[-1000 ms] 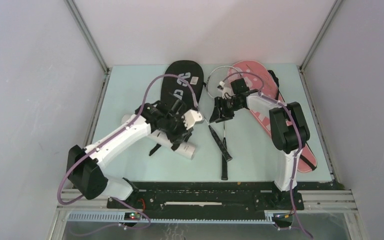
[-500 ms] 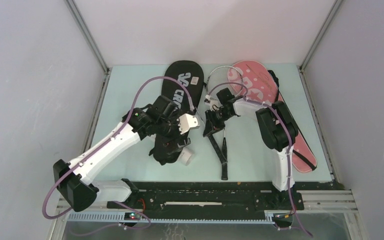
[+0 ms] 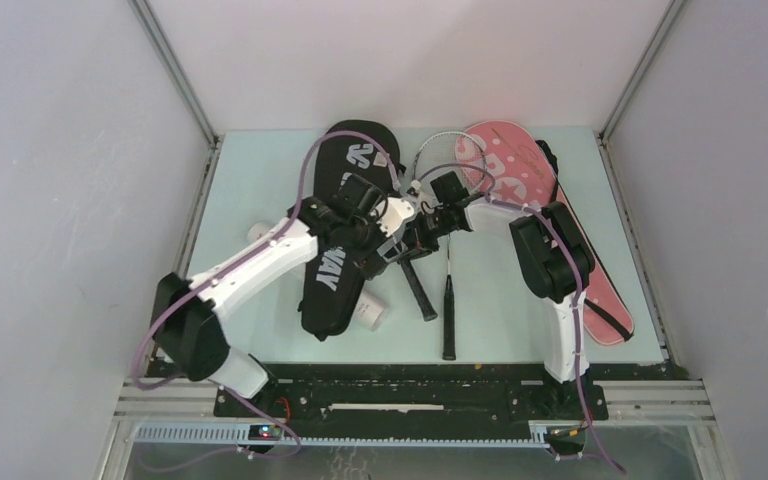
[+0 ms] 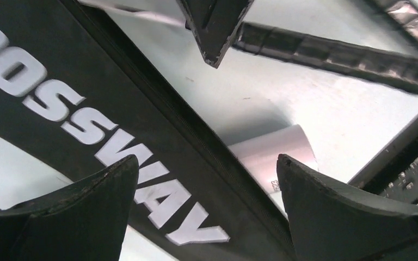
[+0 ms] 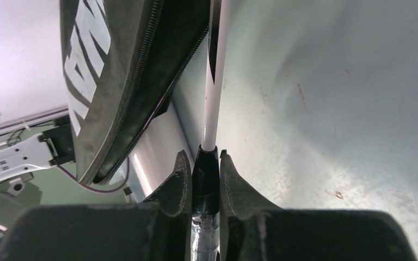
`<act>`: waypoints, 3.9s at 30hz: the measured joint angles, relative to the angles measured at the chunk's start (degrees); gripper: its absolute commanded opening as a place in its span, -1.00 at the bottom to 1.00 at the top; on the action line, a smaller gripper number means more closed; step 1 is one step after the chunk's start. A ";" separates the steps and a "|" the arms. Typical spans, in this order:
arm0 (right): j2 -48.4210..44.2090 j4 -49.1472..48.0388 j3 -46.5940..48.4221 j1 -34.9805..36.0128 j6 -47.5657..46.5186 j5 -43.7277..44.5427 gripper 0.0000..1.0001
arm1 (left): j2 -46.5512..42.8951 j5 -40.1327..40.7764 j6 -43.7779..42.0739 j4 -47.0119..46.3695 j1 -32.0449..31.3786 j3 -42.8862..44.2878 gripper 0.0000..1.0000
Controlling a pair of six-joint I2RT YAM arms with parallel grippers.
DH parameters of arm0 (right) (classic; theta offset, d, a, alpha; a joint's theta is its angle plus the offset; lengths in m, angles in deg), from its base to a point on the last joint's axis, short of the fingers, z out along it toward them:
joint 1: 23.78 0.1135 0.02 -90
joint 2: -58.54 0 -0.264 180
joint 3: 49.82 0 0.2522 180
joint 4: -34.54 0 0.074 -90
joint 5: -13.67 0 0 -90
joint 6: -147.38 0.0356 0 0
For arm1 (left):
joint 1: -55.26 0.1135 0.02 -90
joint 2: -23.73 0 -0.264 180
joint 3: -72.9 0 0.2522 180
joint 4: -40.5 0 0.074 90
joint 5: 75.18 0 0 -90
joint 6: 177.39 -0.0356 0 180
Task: Pack up the badminton gear
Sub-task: Place the racket in the racket bag.
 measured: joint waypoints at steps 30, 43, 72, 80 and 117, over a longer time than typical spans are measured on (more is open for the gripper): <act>0.55 -11.37 -3.02 -0.55 11.69 -6.05 -1.00 | 15.67 25.62 4.15 -15.19 2.16 -3.54 0.56; 1.18 -11.78 -3.04 -0.50 11.67 -6.29 -1.00 | 18.16 25.14 4.26 -15.54 2.91 -3.54 -0.29; 1.81 -20.59 -2.71 2.51 31.15 -7.48 -1.00 | 14.05 1.31 30.60 -22.77 6.56 -0.42 -0.99; 4.24 -20.94 -2.01 2.56 31.12 -8.61 -0.91 | 12.24 -3.39 37.92 -30.62 9.03 -7.50 -0.99; -6.58 -7.19 -8.02 -6.12 23.63 -4.09 -0.62 | 15.56 -23.63 63.80 -70.69 10.23 -20.09 -0.99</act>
